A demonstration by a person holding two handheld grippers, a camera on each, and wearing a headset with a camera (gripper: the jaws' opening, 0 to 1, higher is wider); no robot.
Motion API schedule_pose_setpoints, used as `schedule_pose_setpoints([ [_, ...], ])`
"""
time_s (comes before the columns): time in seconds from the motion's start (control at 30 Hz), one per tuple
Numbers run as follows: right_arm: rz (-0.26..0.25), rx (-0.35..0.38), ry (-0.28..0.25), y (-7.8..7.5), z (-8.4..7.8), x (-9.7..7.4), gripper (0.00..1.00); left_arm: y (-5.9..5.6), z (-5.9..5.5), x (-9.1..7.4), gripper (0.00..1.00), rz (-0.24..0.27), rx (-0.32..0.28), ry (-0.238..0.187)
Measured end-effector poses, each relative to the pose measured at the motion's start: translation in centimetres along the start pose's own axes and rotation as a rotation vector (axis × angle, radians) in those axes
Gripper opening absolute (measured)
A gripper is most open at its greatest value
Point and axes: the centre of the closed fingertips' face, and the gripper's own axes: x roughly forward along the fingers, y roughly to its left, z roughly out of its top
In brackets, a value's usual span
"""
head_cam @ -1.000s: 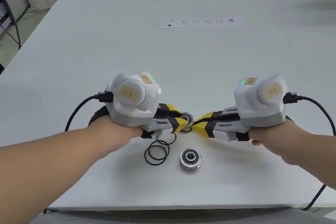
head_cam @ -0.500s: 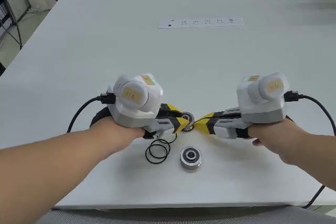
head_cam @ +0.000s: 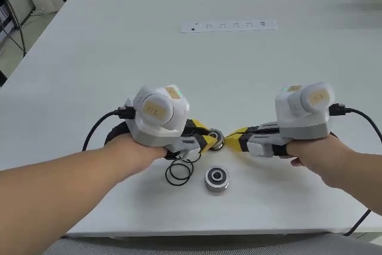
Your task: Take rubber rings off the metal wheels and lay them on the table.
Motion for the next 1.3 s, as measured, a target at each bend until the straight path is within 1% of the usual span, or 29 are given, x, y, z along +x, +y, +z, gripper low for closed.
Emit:
schedule_pose_setpoints([
  [0.07,-0.002,0.022,-0.033,-0.1,0.6,-0.2,0.00,0.0,0.0,0.0,0.12,0.000,0.002,0.000],
  [0.1,0.004,0.051,-0.052,0.0,1.1,-0.2,0.00,0.0,0.0,0.0,0.12,-0.001,0.003,0.000],
  [0.13,0.010,0.059,-0.054,0.1,1.2,-0.2,0.00,0.0,0.0,0.0,0.12,-0.001,0.003,0.000],
  [0.17,0.007,0.051,-0.042,0.2,1.1,-0.1,0.00,0.0,0.0,0.0,0.12,0.000,0.002,0.001],
  [0.2,0.006,0.029,-0.038,0.2,1.1,-0.1,0.00,0.0,0.0,0.0,0.12,0.000,0.003,0.002],
  [0.3,0.008,0.046,-0.041,0.4,1.1,-0.1,0.00,0.0,0.0,0.0,0.12,0.001,0.004,0.006],
  [0.8,0.002,0.032,-0.034,0.7,1.3,-0.1,0.00,-0.1,0.0,0.2,0.12,0.010,0.010,0.016],
  [0.93,0.007,0.044,-0.034,0.7,1.3,-0.1,0.00,-0.1,0.0,0.2,0.12,0.008,0.013,0.016],
  [1.07,0.013,0.031,-0.034,1.0,1.4,0.0,0.00,-0.1,0.0,0.2,0.12,0.005,0.019,0.020],
  [1.3,0.012,0.004,-0.028,0.9,1.3,0.2,0.00,-0.1,0.0,0.2,0.11,0.007,0.023,0.023],
])
